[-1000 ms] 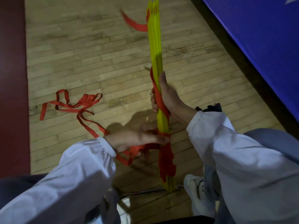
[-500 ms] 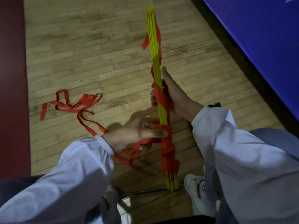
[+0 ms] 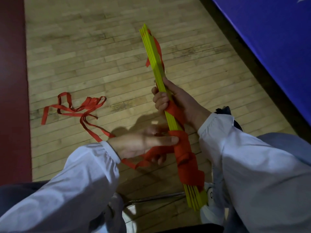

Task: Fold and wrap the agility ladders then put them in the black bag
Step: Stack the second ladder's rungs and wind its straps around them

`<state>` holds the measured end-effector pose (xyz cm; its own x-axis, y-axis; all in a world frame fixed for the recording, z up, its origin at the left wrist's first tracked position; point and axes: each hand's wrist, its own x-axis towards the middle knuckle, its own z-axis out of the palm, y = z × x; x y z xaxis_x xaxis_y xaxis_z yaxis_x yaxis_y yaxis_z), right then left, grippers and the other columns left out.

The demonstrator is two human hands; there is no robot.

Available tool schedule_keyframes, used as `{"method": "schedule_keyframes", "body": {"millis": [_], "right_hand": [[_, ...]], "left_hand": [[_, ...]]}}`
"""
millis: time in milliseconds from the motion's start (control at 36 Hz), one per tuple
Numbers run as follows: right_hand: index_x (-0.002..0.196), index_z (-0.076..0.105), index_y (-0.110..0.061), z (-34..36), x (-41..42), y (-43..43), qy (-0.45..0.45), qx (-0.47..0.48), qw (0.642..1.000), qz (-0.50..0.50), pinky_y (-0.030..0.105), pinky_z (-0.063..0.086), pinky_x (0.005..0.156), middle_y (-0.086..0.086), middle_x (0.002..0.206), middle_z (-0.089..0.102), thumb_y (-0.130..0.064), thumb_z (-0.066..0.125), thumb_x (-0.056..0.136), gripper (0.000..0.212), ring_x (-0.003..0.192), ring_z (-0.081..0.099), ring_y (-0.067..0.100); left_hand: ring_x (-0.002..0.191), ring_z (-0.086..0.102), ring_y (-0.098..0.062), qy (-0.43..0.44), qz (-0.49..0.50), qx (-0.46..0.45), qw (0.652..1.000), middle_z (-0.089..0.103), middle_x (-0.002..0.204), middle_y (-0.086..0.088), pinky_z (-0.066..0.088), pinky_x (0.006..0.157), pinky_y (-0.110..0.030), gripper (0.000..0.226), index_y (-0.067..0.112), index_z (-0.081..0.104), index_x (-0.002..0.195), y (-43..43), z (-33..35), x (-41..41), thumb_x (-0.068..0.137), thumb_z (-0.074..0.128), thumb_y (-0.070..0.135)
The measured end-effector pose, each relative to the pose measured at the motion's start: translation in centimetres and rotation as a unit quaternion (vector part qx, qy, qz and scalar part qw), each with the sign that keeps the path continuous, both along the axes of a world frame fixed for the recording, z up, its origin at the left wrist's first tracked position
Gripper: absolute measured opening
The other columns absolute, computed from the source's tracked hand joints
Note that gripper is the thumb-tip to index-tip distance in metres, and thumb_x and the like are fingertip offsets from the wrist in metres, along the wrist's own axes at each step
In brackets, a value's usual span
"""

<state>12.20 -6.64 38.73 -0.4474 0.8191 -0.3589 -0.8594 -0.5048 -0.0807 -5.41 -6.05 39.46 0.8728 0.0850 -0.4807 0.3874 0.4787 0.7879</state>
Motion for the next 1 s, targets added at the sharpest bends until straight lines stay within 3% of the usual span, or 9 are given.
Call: {"method": "schedule_keyframes", "body": {"millis": [167,333,417,528,611,778,861,944,1000], "right_hand": [[0.081,0.049,-0.011,0.9,-0.3,0.1,-0.140,-0.015,0.990,-0.011,0.020,0.045,0.039,-0.004,0.052,0.046,-0.041,0.054,0.079,0.031,0.041,0.048,0.006],[0.081,0.047,-0.013,1.2,-0.6,-0.1,-0.255,-0.033,0.966,0.029,0.018,0.043,0.042,-0.003,0.050,0.045,-0.045,0.039,0.098,0.038,0.041,0.047,0.008],[0.080,0.046,-0.015,1.2,-1.0,-0.2,-0.305,-0.028,0.951,0.047,0.019,0.042,0.046,-0.003,0.051,0.045,-0.046,0.040,0.098,0.037,0.043,0.047,0.010],[0.079,0.045,-0.016,1.0,-1.1,-0.1,-0.345,-0.021,0.937,0.046,0.021,0.041,0.048,-0.003,0.051,0.045,-0.046,0.041,0.098,0.035,0.045,0.047,0.011],[0.079,0.044,-0.017,0.6,-1.0,0.0,-0.372,-0.020,0.928,0.030,0.021,0.042,0.048,-0.004,0.051,0.045,-0.046,0.042,0.098,0.036,0.045,0.047,0.011],[0.077,0.047,-0.016,-0.4,-1.1,0.1,-0.424,-0.024,0.905,-0.009,0.022,0.044,0.046,-0.001,0.053,0.048,-0.047,0.050,0.095,0.036,0.045,0.050,0.013],[0.077,0.049,-0.014,-0.7,-1.3,0.0,-0.446,-0.020,0.895,-0.011,0.024,0.046,0.047,0.001,0.054,0.051,-0.046,0.052,0.095,0.037,0.046,0.053,0.015],[0.078,0.050,-0.012,-0.3,-1.1,-0.1,-0.436,-0.011,0.900,-0.006,0.025,0.047,0.049,0.003,0.056,0.054,-0.046,0.049,0.096,0.038,0.049,0.055,0.017],[0.080,0.050,-0.010,0.3,-0.8,-0.1,-0.415,0.004,0.910,-0.004,0.026,0.049,0.053,0.006,0.059,0.056,-0.046,0.045,0.098,0.040,0.053,0.057,0.020]], "left_hand": [[0.069,0.063,-0.016,0.015,-0.009,0.027,1.000,0.064,0.086,-0.007,0.051,0.057,-0.025,0.037,0.014,0.059,0.099,0.4,-0.4,-0.2,0.073,0.075,0.034],[0.060,0.061,-0.013,0.050,-0.013,0.036,0.998,0.063,0.077,-0.002,0.050,0.054,-0.024,0.003,0.012,0.059,0.094,0.8,-1.3,-0.4,0.093,0.060,0.014],[0.053,0.055,-0.014,0.057,-0.026,0.071,0.995,0.057,0.071,-0.004,0.047,0.051,-0.023,0.007,0.011,0.057,0.087,0.7,-1.2,-0.1,0.094,0.058,0.011],[0.051,0.059,-0.003,0.128,-0.004,0.067,0.990,0.056,0.080,-0.002,0.047,0.050,-0.018,0.007,0.016,0.058,0.090,1.5,-2.1,-0.2,0.096,0.057,0.019],[0.043,0.048,-0.014,0.089,-0.030,0.090,0.991,0.051,0.063,-0.006,0.042,0.047,-0.021,0.017,0.009,0.055,0.079,1.0,-1.2,0.3,0.093,0.061,0.017],[0.035,0.040,-0.016,0.058,-0.032,0.140,0.988,0.045,0.048,-0.003,0.032,0.048,-0.027,0.044,0.003,0.050,0.068,0.6,-0.2,0.8,0.079,0.076,0.036],[0.034,0.038,-0.016,0.051,-0.012,0.159,0.986,0.044,0.046,-0.002,0.032,0.047,-0.028,0.040,0.007,0.050,0.060,0.1,-0.6,0.7,0.083,0.073,0.030],[0.033,0.036,-0.017,0.052,0.000,0.140,0.989,0.042,0.046,-0.005,0.029,0.043,-0.025,0.039,-0.004,0.051,0.066,0.1,-0.6,0.7,0.083,0.071,0.024],[0.033,0.034,-0.017,0.038,0.005,0.129,0.991,0.041,0.046,-0.005,0.026,0.042,-0.025,0.036,-0.003,0.052,0.067,0.3,-0.5,0.7,0.082,0.070,0.024]]}}
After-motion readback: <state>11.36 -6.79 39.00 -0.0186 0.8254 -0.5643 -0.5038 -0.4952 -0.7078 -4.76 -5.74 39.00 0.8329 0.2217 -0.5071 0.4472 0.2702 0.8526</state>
